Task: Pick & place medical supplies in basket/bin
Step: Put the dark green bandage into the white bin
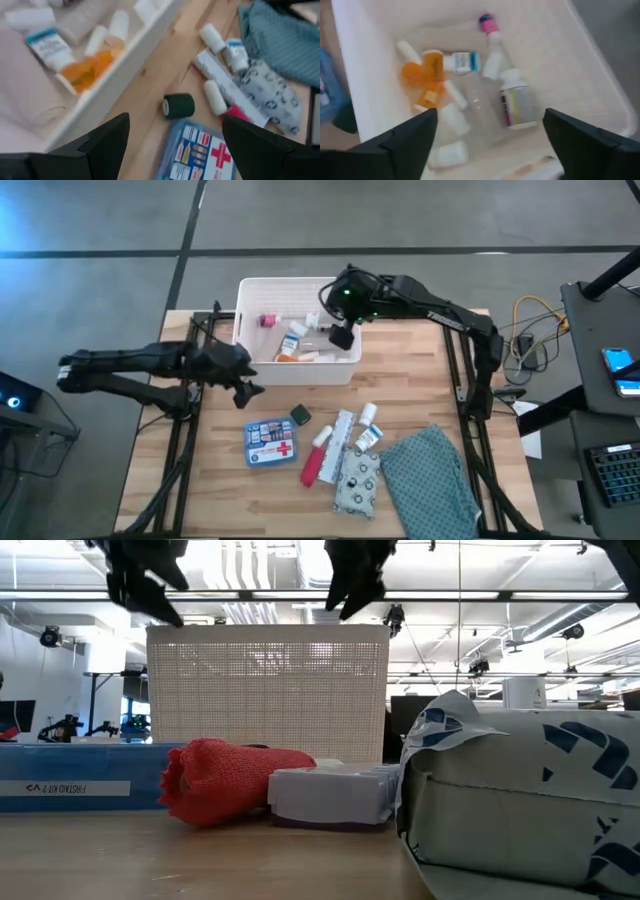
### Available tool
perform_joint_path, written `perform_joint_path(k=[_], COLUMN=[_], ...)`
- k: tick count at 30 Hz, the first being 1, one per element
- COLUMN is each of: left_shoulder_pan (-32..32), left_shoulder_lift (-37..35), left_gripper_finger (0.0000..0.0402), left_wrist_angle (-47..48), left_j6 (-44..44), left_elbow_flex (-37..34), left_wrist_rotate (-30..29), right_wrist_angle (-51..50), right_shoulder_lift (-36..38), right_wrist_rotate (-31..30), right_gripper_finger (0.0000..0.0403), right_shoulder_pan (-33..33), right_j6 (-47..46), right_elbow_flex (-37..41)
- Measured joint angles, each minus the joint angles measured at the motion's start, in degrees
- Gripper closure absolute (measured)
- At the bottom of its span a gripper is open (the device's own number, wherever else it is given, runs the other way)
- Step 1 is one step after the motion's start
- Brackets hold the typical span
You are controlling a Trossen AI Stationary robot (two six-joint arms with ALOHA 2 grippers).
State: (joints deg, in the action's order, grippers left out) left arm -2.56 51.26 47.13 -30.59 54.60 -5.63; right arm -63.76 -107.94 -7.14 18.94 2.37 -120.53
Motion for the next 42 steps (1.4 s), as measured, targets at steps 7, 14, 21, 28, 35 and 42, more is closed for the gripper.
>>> perform_joint_path(k=[7,14,21,28,35,42], left_shoulder_pan=[3.4,12.7,20.2,23.4,27.0,22.1], left_shoulder_lift=[4.2,14.7,22.7,25.9,29.4,37.3], left_gripper_finger=[0.0105,0.0114,0.0129,0.0146,0.0163,0.0164], left_wrist_angle=[-9.8,-9.2,4.5,9.7,4.6,-6.5], left_j6=[0.3,14.0,13.5,16.4,37.8,50.8], left_elbow_flex=[-6.3,-4.9,5.1,12.5,12.4,12.1], left_wrist_rotate=[-1.8,-11.8,-26.3,-28.2,-23.0,-20.0], right_wrist_angle=[-3.0,-7.5,-6.2,-2.9,-0.9,-0.1], right_shoulder_lift=[6.7,14.3,21.9,30.2,37.2,41.6], right_wrist_rotate=[-3.1,-3.7,-6.3,-6.6,-6.7,-6.6], right_gripper_finger=[0.0019,0.0019,0.0019,0.0019,0.0018,0.0018], right_shoulder_pan=[-1.5,-2.0,-2.8,-3.5,-3.5,-5.1], right_j6=[1.1,-1.2,-3.9,-6.6,-10.7,-13.5], right_elbow_flex=[1.7,6.5,13.8,23.6,33.1,38.7])
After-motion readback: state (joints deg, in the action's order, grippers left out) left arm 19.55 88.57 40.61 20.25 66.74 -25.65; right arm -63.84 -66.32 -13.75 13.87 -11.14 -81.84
